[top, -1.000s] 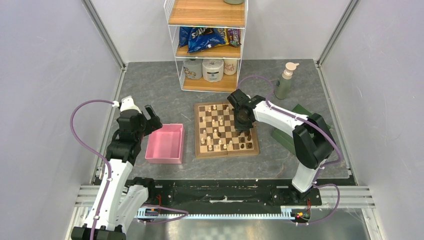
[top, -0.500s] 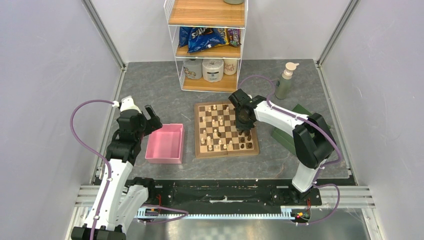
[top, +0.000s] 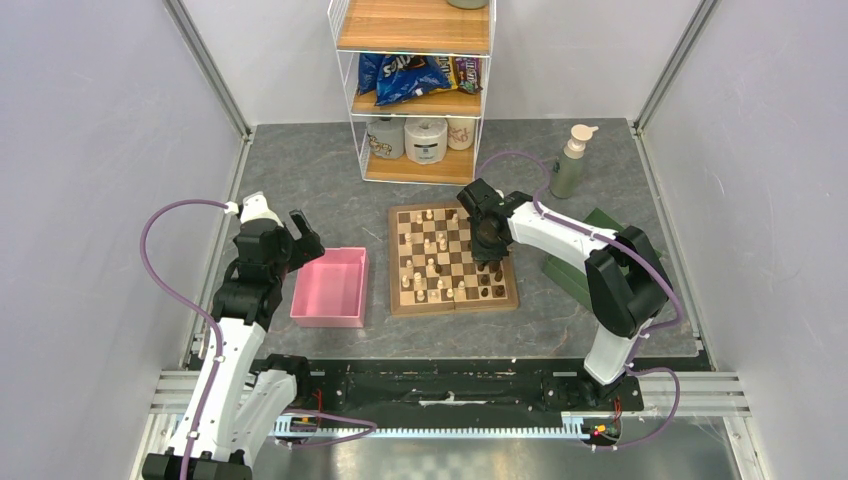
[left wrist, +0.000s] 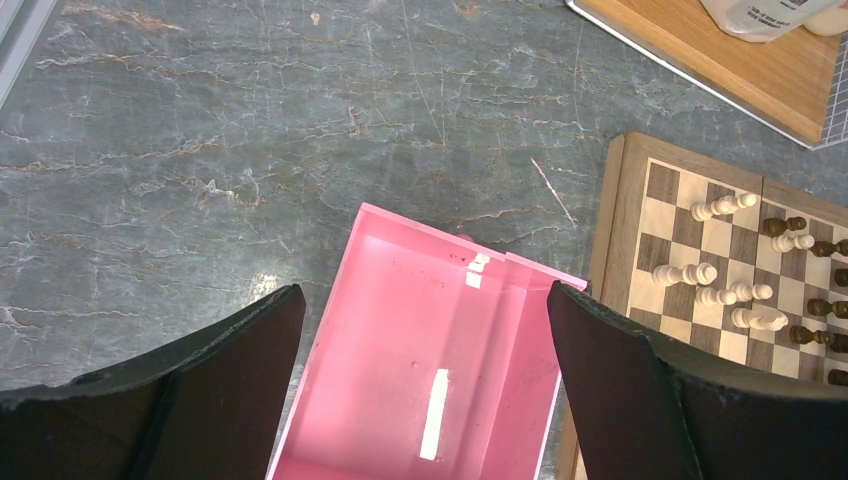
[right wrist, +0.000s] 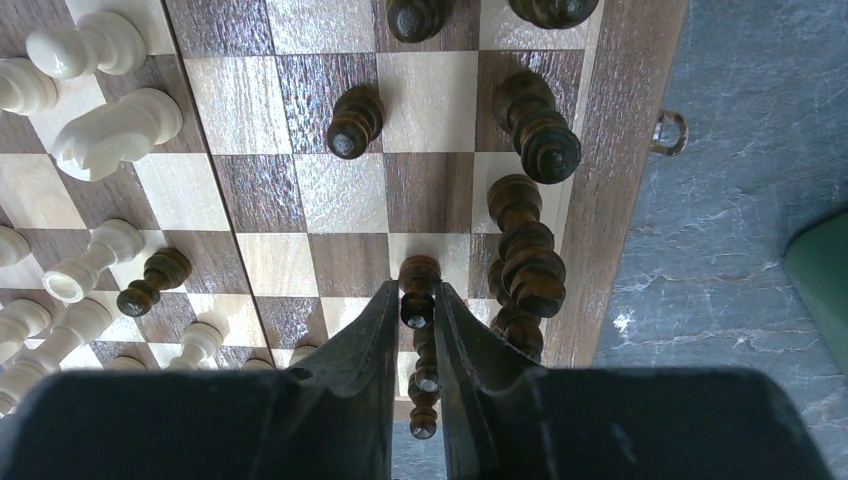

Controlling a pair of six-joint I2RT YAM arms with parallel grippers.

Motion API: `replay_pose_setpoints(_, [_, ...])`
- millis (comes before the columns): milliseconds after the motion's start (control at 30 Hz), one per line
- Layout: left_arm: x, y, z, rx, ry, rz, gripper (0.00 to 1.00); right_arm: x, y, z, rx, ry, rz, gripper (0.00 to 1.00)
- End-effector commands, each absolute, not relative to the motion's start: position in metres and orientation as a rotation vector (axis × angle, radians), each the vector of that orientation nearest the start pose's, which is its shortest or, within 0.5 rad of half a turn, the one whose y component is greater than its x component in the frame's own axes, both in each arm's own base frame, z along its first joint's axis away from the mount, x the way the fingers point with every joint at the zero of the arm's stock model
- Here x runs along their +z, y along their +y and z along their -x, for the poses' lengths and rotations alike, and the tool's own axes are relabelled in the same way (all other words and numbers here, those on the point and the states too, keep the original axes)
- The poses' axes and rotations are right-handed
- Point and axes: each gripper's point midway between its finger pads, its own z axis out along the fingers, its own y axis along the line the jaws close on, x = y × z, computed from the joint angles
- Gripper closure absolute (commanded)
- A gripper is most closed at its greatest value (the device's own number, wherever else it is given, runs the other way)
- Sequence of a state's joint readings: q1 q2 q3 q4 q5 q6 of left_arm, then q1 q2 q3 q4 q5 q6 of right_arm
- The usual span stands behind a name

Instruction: Set up the chess pieces on the board

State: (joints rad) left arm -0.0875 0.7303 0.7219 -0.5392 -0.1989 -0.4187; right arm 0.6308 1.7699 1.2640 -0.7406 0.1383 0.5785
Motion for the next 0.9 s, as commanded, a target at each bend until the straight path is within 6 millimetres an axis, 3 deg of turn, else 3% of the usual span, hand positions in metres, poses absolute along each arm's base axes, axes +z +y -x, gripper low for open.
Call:
replay_pose_setpoints(0, [0.199,-0.008,-0.269,-0.135,2.006,0.478,0.01,0.074,0.215,-0.302,0.130,2.739,0.051,0.72])
replay_pose_setpoints(233, [0.199,-0.009,-0.269,-0.137,2.008,0.479,0.01,0.099,0.235,-0.309,0.261,2.702,0.122,0.60])
replay_pose_setpoints(433, [0.200,-0.009,-0.269,-0.136,2.003,0.478,0.01,0.120,0.259,-0.315,0.341,2.664,0.202,0.56])
replay_pose_setpoints(700, [0.200,-0.008,-0.268,-0.133,2.000,0.480,0.01,0.107,0.307,-0.307,0.395,2.689,0.323,0.55])
replay_pose_setpoints(867, [0.201,-0.008,-0.268,-0.133,1.999,0.480,0.01,0.092,0.318,-0.303,0.383,2.717,0.349,0.56])
